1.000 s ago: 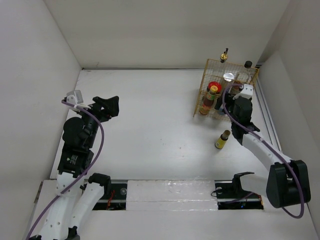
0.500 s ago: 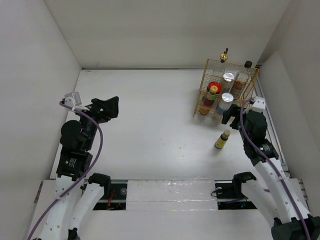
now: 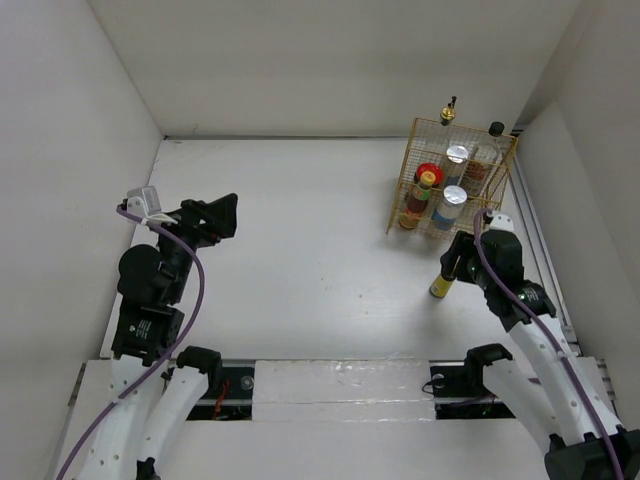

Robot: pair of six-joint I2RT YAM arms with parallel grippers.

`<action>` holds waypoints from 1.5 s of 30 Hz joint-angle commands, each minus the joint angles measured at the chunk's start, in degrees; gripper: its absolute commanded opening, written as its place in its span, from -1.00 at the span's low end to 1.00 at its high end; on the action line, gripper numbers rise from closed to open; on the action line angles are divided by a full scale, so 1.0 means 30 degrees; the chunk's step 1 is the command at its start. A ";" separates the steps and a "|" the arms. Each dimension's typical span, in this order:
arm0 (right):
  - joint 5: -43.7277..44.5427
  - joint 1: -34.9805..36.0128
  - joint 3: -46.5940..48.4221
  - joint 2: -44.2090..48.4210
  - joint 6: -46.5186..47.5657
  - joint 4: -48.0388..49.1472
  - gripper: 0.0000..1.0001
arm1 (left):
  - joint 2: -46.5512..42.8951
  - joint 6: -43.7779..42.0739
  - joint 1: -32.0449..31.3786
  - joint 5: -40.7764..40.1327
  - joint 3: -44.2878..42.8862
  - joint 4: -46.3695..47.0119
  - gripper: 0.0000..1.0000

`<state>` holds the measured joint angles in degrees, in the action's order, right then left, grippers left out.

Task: Organize the condiment bottles

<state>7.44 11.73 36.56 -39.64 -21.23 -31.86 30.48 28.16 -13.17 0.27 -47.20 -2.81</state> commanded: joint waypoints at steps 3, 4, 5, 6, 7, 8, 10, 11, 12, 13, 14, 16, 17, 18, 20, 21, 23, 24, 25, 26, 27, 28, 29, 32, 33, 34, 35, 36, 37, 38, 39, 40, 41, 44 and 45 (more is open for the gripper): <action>-0.0459 0.0193 -0.0320 0.0175 -0.0363 0.0394 0.20 | -0.0199 -0.0188 -0.0151 0.0378 0.0206 0.0936 0.68; -0.0459 0.0193 -0.0494 -0.0028 -0.0363 0.0394 0.20 | -0.0199 -0.0188 -0.0151 0.0378 0.0206 0.0936 0.68; -0.0459 0.0193 -0.0496 -0.0030 -0.0363 0.0394 0.20 | -0.0199 -0.0188 -0.0151 0.0378 0.0206 0.0936 0.68; -0.0459 0.0193 -0.0496 -0.0204 -0.0363 0.0394 0.20 | -0.0199 -0.0188 -0.0151 0.0378 0.0206 0.0936 0.68; -0.0923 0.0193 -0.0670 -0.0408 -0.0363 0.0568 0.20 | -0.0199 -0.0188 -0.0151 0.0378 0.0206 0.0936 0.68; -0.0928 0.0193 -0.0672 -0.0411 -0.0363 0.0570 0.20 | -0.0199 -0.0188 -0.0151 0.0378 0.0206 0.0936 0.68; -0.0928 0.0193 -0.0672 -0.0616 -0.0363 0.0570 0.10 | -0.0199 -0.0188 -0.0151 0.0378 0.0206 0.0936 0.68; -0.0928 0.0193 -0.0672 -0.0616 -0.0363 0.0396 -0.01 | -0.0199 -0.0188 -0.0151 0.0378 0.0206 0.0936 0.68; -0.0928 0.0193 -0.0672 -0.0616 -0.0363 0.0394 -0.29 | -0.0199 -0.0188 -0.0151 0.0378 0.0206 0.0936 0.68; -0.0754 0.0193 -0.0411 -0.0384 -0.0363 0.0394 -0.34 | -0.0199 -0.0188 -0.0151 0.0378 0.0206 0.0936 0.68; -0.0462 0.0367 -0.0408 -0.0120 -0.0363 0.0394 -0.36 | -0.0199 -0.0188 -0.0151 0.0378 0.0206 0.0936 0.68; 0.0152 0.0574 0.0380 0.0639 -0.0102 0.0570 -0.39 | -0.0199 -0.0188 -0.0151 0.0378 0.0206 0.0936 0.68; 0.0591 0.0806 0.0731 0.0818 0.0103 0.0570 -0.39 | -0.0199 -0.0188 -0.0151 0.0378 0.0206 0.0936 0.68; 0.1349 0.0808 0.1141 0.0820 0.0105 0.0570 -0.39 | -0.0199 -0.0188 -0.0151 0.0378 0.0206 0.0936 0.68; 0.2028 0.0984 0.2575 0.0820 0.0891 0.0570 -0.39 | -0.0023 -0.0188 -0.0151 0.0378 0.0206 0.0936 0.68; 0.2872 0.0984 0.3044 0.0820 0.1215 0.0889 -0.39 | -0.0023 -0.0188 -0.0151 0.0378 0.0206 0.0936 0.68; 0.4105 0.0984 0.4334 0.0646 0.1686 0.1358 -0.41 | -0.0023 -0.0188 -0.0151 0.0378 0.0206 0.0936 0.68; 0.4604 0.0984 0.4657 0.0644 0.1687 0.2028 -0.41 | -0.0023 -0.0188 -0.0151 0.0378 0.0206 0.0936 0.68; 0.5624 0.0984 0.4863 0.0644 0.1687 0.2731 -0.41 | -0.0023 -0.0188 -0.0151 0.0378 0.0206 0.0936 0.68; 0.6214 0.0984 0.4866 0.0354 0.1890 0.3521 -0.41 | 0.0180 -0.0188 -0.0151 0.0378 0.0206 0.0936 0.68; 0.6655 0.0984 0.4866 0.0061 0.2124 0.4660 -0.41 | 0.0356 -0.0188 -0.0151 0.0552 0.0206 0.1110 0.68; 0.7269 0.0723 0.5156 -0.0319 0.2301 0.5078 -0.41 | 0.0358 -0.0188 -0.0151 0.0553 0.0206 0.1112 0.68; 0.7536 0.0372 0.5362 -0.0758 0.2303 0.5401 -0.44 | 0.0358 -0.0188 -0.0151 0.0553 0.0206 0.1112 0.68; 0.6843 -0.0797 0.6242 -0.2516 0.2303 0.6425 -0.46 | 0.0708 -0.0188 -0.0151 0.0756 0.0206 0.1112 0.68; 0.6430 -0.1093 0.6417 -0.2839 0.2303 0.6951 -0.46 | 0.0883 -0.0188 -0.0151 0.0759 0.0206 0.1112 0.68; 0.6019 -0.1415 0.6418 -0.3480 0.2303 0.7711 -0.46 | 0.0885 -0.0188 -0.0151 0.0759 0.0206 0.1112 0.68; 0.5725 -0.1709 0.6592 -0.3777 0.2129 0.7950 -0.46 | 0.0885 -0.0188 -0.0151 0.0759 0.0206 0.1112 0.68; 0.5722 -0.2205 0.6594 -0.4041 0.2127 0.8243 -0.48 | 0.0885 -0.0188 -0.0151 0.0759 0.0206 0.1112 0.68; 0.5432 -0.2442 0.6594 -0.4507 0.2127 0.8739 -0.48 | 0.0885 -0.0188 -0.0151 0.0759 0.0206 0.1112 0.68; 0.5226 -0.2705 0.6594 -0.4715 0.2127 0.8947 -0.48 | 0.0885 -0.0188 -0.0151 0.0759 0.0206 0.1112 0.68; 0.5050 -0.3143 0.6594 -0.4949 0.2127 0.9239 -0.48 | 0.1088 -0.0188 -0.0151 0.0759 0.0206 0.1112 0.68; 0.4846 -0.3379 0.6594 -0.5503 0.2127 0.9503 -0.48 | 0.1090 -0.0188 -0.0151 0.0759 0.0206 0.1112 0.68; 0.4582 -0.3642 0.6594 -0.5827 0.2127 0.9970 -0.48 | 0.1090 -0.0188 -0.0151 0.0759 0.0206 0.1112 0.68; 0.4084 -0.4085 0.6768 -0.7434 0.2127 1.0355 -0.48 | 0.1090 -0.0188 -0.0151 0.0759 0.0206 0.1112 0.68; 0.3792 -0.4346 0.6770 -0.7790 0.2127 1.0355 -0.48 | 0.1293 -0.0188 -0.0151 0.0759 0.0032 0.1112 0.68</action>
<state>21.58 -0.01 53.39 -60.73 -14.98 -9.65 33.74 28.16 -13.17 1.56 -47.18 -2.39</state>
